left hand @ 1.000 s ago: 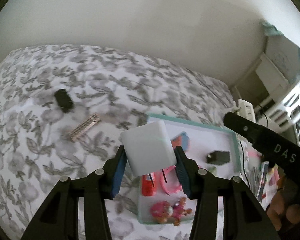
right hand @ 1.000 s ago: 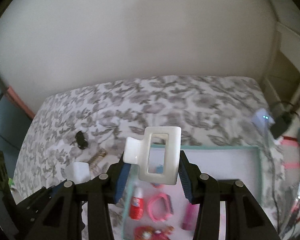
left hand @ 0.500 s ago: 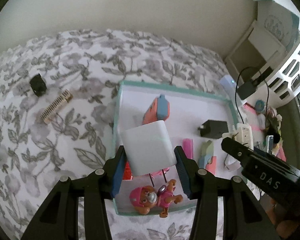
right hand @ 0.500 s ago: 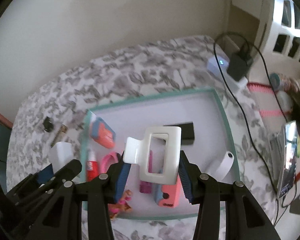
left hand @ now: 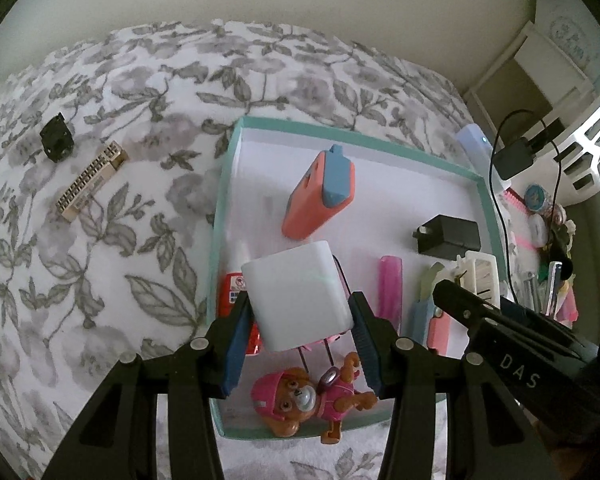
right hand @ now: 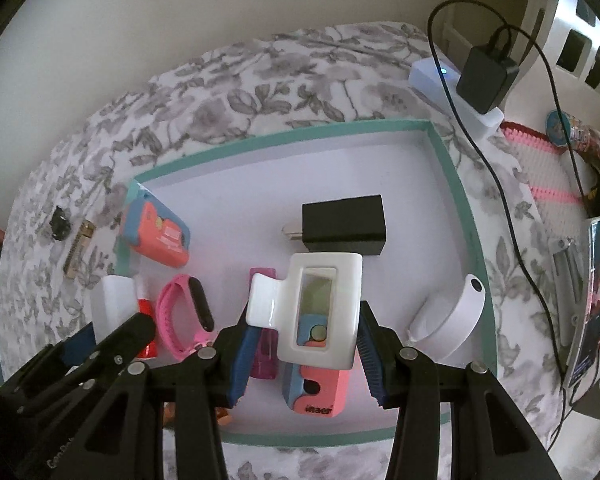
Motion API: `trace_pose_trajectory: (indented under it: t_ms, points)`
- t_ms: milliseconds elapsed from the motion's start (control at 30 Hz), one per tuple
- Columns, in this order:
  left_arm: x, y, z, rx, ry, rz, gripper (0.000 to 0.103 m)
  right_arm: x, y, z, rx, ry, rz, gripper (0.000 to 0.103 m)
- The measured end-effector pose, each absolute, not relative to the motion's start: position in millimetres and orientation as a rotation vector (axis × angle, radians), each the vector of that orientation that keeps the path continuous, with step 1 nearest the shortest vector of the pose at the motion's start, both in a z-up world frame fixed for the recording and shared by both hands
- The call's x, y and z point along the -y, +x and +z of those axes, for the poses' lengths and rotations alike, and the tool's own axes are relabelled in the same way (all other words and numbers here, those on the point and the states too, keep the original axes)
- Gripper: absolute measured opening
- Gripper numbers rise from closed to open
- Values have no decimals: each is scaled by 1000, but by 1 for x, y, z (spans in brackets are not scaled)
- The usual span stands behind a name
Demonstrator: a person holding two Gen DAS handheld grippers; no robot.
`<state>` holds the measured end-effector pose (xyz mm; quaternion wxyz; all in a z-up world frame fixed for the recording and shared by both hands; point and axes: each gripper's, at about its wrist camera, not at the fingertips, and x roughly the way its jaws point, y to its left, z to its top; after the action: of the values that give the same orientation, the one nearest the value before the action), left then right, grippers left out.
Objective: Organize rigid objects
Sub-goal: 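Lower both white items into the tray and open both grippers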
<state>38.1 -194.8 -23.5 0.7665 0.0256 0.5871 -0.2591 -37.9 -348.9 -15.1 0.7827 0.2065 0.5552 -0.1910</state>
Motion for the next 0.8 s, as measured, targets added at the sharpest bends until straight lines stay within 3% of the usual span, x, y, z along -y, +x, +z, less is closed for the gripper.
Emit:
trace_pose_trajectory:
  t_ms: [800]
  points:
    - [198, 35, -21, -1290, 37, -587, 51, 341, -31, -5, -1196, 387, -411, 50]
